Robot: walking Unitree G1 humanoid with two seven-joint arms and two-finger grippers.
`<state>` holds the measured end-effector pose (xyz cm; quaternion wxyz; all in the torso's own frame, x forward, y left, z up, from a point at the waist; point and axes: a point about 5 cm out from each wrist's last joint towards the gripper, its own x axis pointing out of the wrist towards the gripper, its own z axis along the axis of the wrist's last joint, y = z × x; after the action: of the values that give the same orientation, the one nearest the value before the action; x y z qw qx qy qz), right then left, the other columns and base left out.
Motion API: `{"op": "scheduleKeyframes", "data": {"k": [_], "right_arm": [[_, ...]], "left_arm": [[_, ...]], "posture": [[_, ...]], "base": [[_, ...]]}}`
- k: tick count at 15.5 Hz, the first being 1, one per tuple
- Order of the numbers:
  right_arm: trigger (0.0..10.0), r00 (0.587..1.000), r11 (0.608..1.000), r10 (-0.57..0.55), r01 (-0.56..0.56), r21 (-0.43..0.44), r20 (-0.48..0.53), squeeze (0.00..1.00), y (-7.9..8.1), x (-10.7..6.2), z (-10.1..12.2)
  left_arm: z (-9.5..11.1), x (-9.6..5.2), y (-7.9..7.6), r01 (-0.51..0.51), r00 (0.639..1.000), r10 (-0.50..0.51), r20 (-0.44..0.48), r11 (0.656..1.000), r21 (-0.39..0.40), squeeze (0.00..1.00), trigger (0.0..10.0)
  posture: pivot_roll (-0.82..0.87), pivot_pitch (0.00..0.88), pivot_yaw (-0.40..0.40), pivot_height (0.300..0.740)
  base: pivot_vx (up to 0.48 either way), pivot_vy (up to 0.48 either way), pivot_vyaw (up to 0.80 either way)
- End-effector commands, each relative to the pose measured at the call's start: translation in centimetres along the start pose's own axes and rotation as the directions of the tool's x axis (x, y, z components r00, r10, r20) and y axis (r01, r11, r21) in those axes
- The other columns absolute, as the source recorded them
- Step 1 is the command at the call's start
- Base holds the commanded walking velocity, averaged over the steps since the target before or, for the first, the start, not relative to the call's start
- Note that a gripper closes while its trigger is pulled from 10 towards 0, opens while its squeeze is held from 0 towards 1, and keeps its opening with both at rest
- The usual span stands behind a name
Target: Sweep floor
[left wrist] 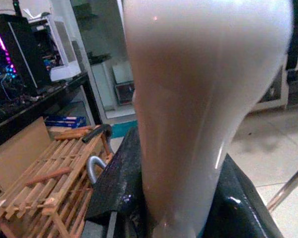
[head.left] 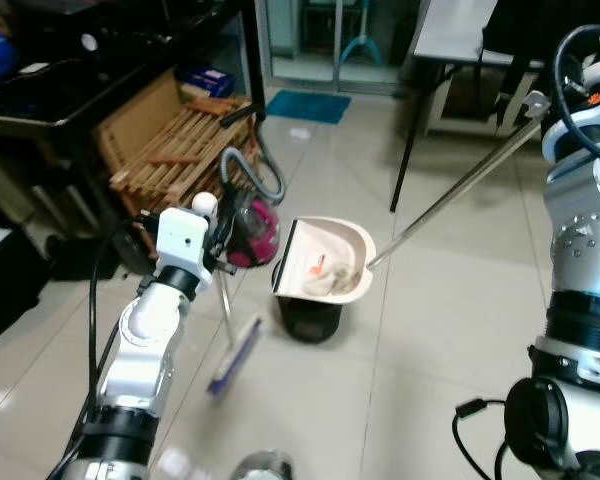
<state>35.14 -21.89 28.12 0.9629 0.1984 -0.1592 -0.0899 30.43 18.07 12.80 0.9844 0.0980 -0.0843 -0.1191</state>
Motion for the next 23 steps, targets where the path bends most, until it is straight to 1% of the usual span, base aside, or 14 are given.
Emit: {"op": "scheduleKeyframes", "data": {"k": [1,5,7,9,11,15,18,20,23], "right_arm": [[10.0,0.998,0.999,0.029,-0.030,0.023,0.050,0.00,0.8,0.2,1.0],[10.0,0.998,0.999,0.036,-0.036,0.013,0.056,0.00,1.0,0.4,0.8],[10.0,0.998,0.999,0.037,-0.038,0.010,0.057,0.00,1.1,0.5,0.7],[10.0,0.997,0.999,0.033,-0.034,0.013,0.067,0.00,1.0,0.5,0.8],[10.0,0.997,0.999,0.027,-0.028,0.016,0.071,0.00,0.9,0.6,0.9],[10.0,0.997,1.000,0.026,-0.027,0.012,0.079,0.00,1.1,0.9,0.7],[10.0,0.991,0.995,0.105,-0.104,-0.013,0.082,0.00,2.2,0.6,-0.3],[10.0,0.967,0.968,0.234,-0.222,-0.113,0.102,0.00,4.0,0.0,-0.9],[10.0,0.913,0.914,0.382,-0.351,-0.202,0.145,0.00,6.6,-1.2,-2.3]], "left_arm": [[1.1,0.4,0.5,-0.012,0.999,0.011,0.043,0.999,0.031,0.00,10.0],[1.0,0.4,0.4,-0.011,0.999,0.010,0.037,1.000,0.028,0.00,10.0],[0.7,0.3,0.6,-0.038,0.999,0.038,0.022,0.999,0.013,0.00,10.0],[0.8,0.2,0.8,-0.047,0.999,0.046,0.011,0.998,0.033,0.00,10.0],[0.7,0.2,0.9,-0.056,0.998,0.056,0.004,0.998,0.028,0.00,10.0],[0.6,0.2,0.8,-0.048,0.999,0.048,-0.007,0.998,0.033,0.00,10.0],[0.5,0.1,0.8,-0.049,0.999,0.050,-0.018,0.998,0.037,0.00,10.0],[0.4,0.0,0.8,-0.048,0.998,0.049,-0.027,0.998,0.038,0.00,10.0],[0.4,0.1,0.8,-0.047,0.998,0.048,-0.031,0.998,0.042,0.00,10.0]], "posture": [[0.03,0.007,0.056,0.740],[0.02,0.015,0.056,0.740],[0.03,0.014,0.054,0.740],[0.03,0.017,0.050,0.740],[0.03,0.019,0.051,0.740],[0.03,0.024,0.053,0.740],[0.04,0.029,0.053,0.740],[0.04,0.030,0.052,0.740],[0.04,0.032,0.052,0.740]], "base": [[0.431,0.000,0.00],[0.428,0.000,0.00],[0.000,0.000,0.00],[0.000,0.000,0.00],[0.000,0.000,0.00],[0.000,0.000,0.00],[0.000,0.000,0.00],[0.000,0.000,0.00],[0.000,0.000,0.00]]}}
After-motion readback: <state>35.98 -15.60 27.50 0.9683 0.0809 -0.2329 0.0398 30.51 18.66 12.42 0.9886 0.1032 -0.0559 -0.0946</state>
